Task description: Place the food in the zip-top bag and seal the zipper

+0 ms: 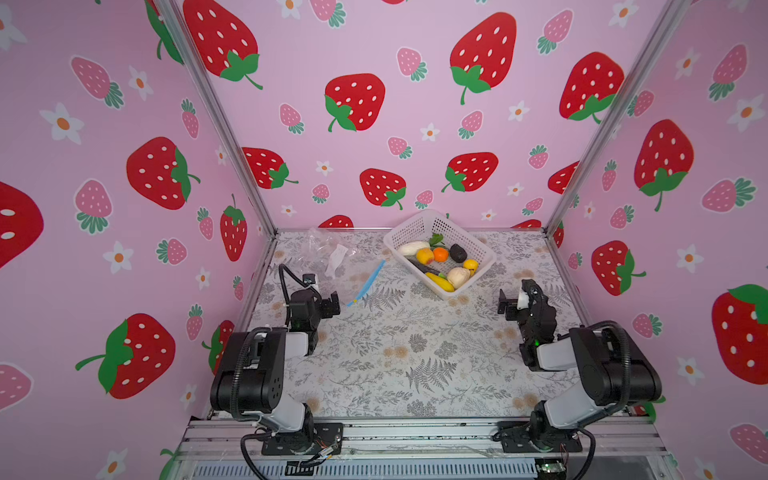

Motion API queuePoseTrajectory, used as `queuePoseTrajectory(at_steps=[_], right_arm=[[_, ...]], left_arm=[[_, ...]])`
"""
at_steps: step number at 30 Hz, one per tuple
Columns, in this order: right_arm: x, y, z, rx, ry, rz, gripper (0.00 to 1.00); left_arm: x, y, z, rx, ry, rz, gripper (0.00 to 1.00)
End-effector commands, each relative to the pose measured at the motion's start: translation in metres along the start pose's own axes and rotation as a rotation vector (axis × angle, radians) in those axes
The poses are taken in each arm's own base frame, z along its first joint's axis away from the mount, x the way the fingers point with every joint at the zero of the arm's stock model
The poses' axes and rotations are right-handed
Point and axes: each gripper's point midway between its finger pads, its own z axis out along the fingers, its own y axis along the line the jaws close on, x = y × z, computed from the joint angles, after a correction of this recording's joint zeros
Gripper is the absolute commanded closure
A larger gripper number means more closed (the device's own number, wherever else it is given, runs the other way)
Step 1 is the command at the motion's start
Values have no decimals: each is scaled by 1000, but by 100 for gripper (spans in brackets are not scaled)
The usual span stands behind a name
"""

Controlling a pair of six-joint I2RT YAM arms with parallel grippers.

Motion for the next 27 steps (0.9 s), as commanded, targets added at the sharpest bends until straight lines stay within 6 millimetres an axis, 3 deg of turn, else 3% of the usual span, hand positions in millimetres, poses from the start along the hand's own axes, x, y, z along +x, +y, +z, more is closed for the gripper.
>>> queuePoseTrajectory(at_steps=[1, 27], right_arm=[[-6, 0, 1, -15, -24, 5, 1], [-8, -4, -2, -4, -36, 17, 1]], left_arm=[[-9, -1, -1, 0, -29, 18, 1], [-9, -1, -1, 1, -29, 18, 1]])
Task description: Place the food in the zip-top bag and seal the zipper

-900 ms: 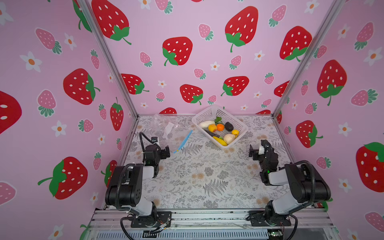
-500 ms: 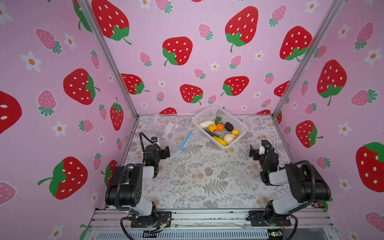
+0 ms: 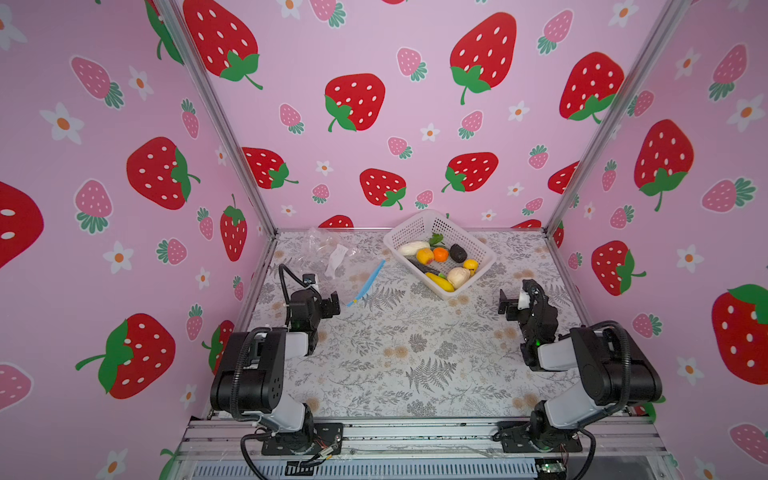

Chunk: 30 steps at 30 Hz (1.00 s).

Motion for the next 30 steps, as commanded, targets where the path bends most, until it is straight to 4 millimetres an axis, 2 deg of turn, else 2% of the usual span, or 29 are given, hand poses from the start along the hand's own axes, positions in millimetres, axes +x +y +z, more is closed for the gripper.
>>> queuePoseTrajectory(at_steps=[1, 18, 22, 24, 30], right_arm=[[-7, -4, -2, 18, -31, 14, 1], [-10, -4, -4, 21, -43, 10, 1], [-20, -7, -15, 45, -83, 10, 1], [-26, -7, -18, 54, -84, 3, 1], [-56, -16, -34, 146, -108, 51, 1]], left_arm=[[-9, -1, -1, 0, -29, 18, 1], [-13, -5, -2, 13, -26, 30, 1], [-27, -6, -8, 7, 69, 14, 1], [-30, -14, -13, 45, 113, 22, 1], [-51, -12, -45, -4, 80, -9, 1]])
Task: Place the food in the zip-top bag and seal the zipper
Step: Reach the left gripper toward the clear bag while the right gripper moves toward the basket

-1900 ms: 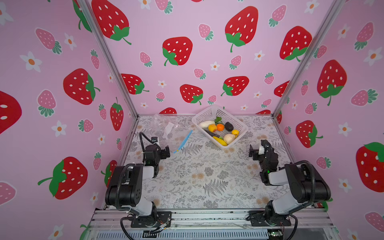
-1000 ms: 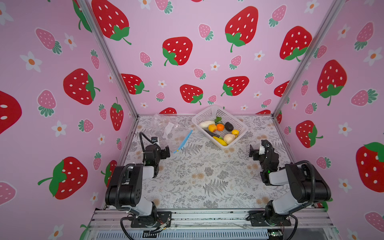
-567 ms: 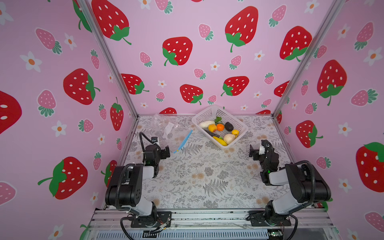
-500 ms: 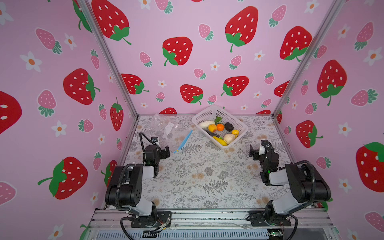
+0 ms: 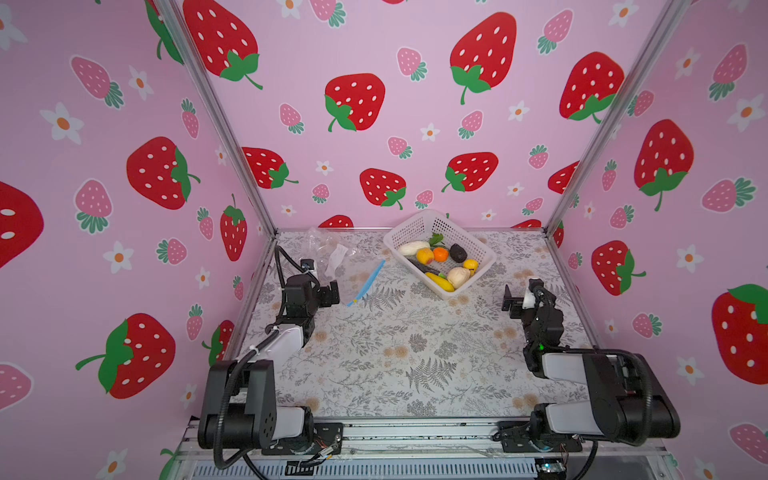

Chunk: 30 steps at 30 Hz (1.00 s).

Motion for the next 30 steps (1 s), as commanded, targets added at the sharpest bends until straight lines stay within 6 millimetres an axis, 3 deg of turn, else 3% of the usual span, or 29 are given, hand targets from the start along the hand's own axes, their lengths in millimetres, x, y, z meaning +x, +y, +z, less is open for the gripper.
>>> queuePoseTrajectory(at_steps=[1, 4, 7, 12, 17, 23, 30], right_arm=[[-18, -11, -6, 76, -8, 91, 1], [-35, 4, -11, -16, -34, 279, 1], [-42, 32, -10, -139, 14, 417, 1], [-55, 92, -15, -314, 54, 406, 0], [-62, 135, -20, -432, 83, 364, 1], [-74, 165, -29, -510, 68, 324, 1], [-80, 174, -34, -545, 45, 324, 1]], left_arm=[[3, 3, -17, -36, 55, -33, 1], [-8, 8, -27, -79, 52, -120, 1], [-7, 20, -27, -165, 124, -265, 1], [7, 18, -10, -177, 279, -470, 7], [20, 14, 9, -141, 368, -663, 12], [37, 22, 33, -139, 435, -790, 22], [52, 24, 55, -124, 460, -893, 31]])
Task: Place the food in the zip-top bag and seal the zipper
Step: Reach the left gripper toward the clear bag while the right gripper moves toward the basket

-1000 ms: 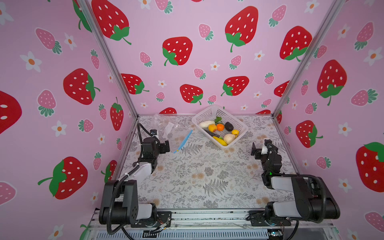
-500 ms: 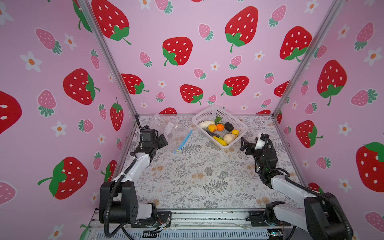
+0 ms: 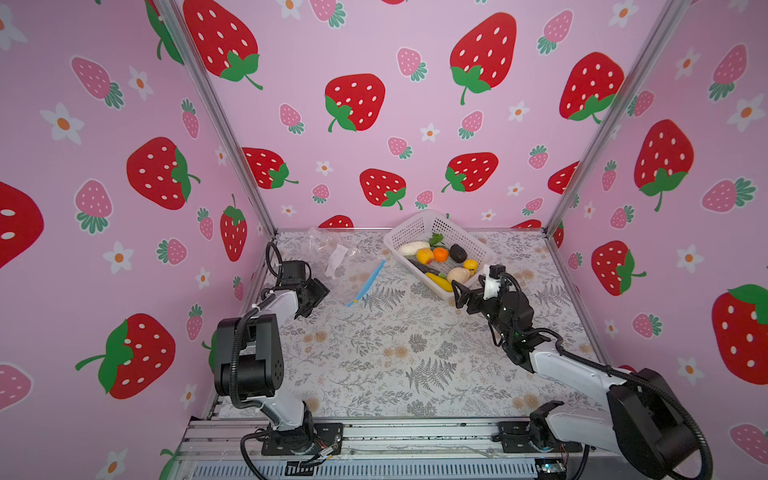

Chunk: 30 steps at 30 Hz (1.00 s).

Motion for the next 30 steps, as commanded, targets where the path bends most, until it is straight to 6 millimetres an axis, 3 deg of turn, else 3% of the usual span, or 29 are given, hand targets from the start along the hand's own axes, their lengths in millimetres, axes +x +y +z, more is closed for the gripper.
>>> queuePoseTrajectory(at_steps=[1, 8, 17, 23, 30], right_arm=[[-13, 9, 2, -30, -36, 3, 1], [-13, 11, -1, -43, -48, -1, 1], [-10, 7, -7, -29, -63, -46, 1], [-6, 10, -6, -52, -53, -35, 2], [-11, 17, -8, -90, -77, -39, 2]], left_arm=[[-12, -21, 2, 70, -9, -65, 31], [-16, -17, 13, 69, -5, -107, 32], [-12, -24, 27, 134, 29, -148, 44], [-20, -30, 33, 117, 50, -152, 46], [-28, -29, 35, 95, 45, -145, 56]])
